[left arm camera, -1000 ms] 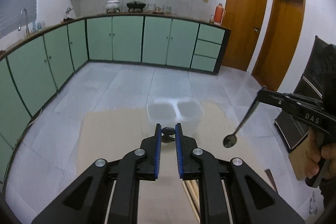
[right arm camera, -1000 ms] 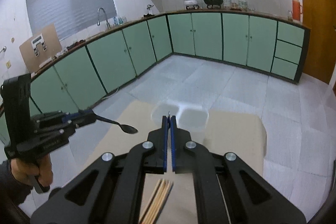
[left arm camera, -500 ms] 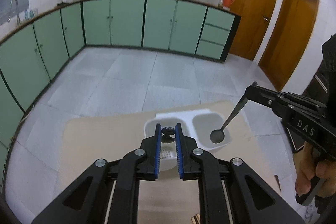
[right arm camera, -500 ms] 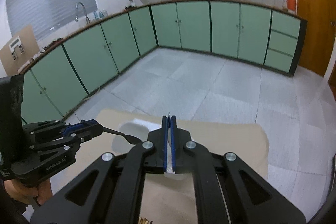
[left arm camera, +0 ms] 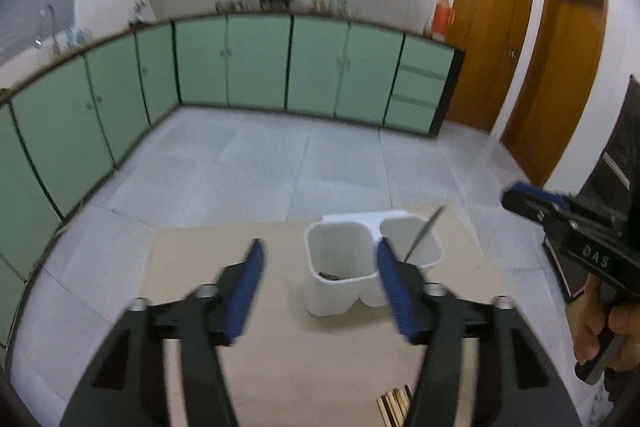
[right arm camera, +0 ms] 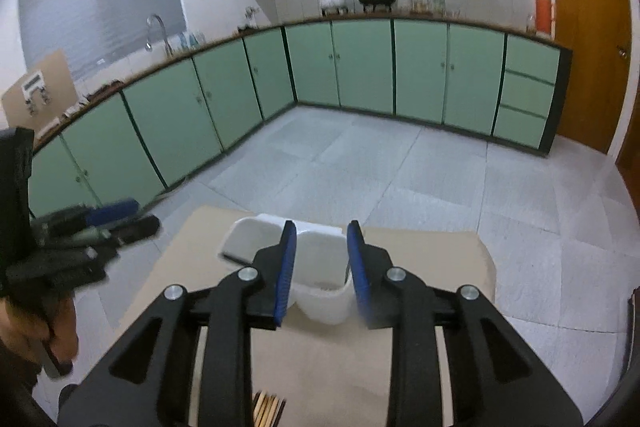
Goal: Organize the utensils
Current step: 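Open the left gripper dropping the black spoon in while the right gripper releases the metal spoon, then grasp a red-and-wood chopstick with the left gripper while the right gripper grasps a black chopstick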
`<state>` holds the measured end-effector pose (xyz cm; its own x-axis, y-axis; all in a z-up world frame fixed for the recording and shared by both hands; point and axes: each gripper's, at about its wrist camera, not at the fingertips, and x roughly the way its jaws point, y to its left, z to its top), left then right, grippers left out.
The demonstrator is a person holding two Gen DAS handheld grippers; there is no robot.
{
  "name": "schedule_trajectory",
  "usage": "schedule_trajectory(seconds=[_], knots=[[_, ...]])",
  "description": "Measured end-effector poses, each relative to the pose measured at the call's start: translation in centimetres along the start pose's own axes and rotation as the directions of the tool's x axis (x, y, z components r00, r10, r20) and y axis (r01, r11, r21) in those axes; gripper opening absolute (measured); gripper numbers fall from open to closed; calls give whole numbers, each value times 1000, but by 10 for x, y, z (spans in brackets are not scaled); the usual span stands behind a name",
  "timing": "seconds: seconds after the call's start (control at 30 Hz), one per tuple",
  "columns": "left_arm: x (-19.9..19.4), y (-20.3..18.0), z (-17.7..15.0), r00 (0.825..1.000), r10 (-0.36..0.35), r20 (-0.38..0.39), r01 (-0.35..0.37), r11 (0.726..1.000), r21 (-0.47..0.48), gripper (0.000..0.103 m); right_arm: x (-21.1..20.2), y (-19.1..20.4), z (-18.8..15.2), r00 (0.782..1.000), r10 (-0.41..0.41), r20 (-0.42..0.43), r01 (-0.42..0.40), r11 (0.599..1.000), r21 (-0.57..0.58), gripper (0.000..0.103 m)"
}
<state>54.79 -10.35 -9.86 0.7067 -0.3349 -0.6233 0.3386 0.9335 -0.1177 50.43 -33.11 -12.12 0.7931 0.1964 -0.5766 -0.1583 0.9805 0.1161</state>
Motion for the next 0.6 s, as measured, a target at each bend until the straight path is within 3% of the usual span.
schedule_trajectory(seconds=[0.2, 0.27, 0.33, 0.43, 0.6], knots=[[-103, 6, -57, 987, 57, 151, -57, 998, -5, 87, -104, 14, -85, 994, -26, 105, 30, 999, -41, 49], [-132, 5, -89, 979, 70, 193, -66, 997, -30, 93, -128, 21, -118, 990, -50, 134, 58, 997, -56, 61], [-157, -1, -127, 969, 82, 233, -74, 996, -43, 95, -153, 36, -165, 981, -96, 169, 109, 992, -67, 78], [-182, -18, -182, 948, 90, 305, -98, 995, 11, 97, -170, 55, -222, 978, -110, 174, 127, 988, -85, 81], [-180, -31, -260, 964, 43, 262, -35, 999, -32, 97, -163, 72, -306, 992, -91, 86, 97, 994, -57, 80]])
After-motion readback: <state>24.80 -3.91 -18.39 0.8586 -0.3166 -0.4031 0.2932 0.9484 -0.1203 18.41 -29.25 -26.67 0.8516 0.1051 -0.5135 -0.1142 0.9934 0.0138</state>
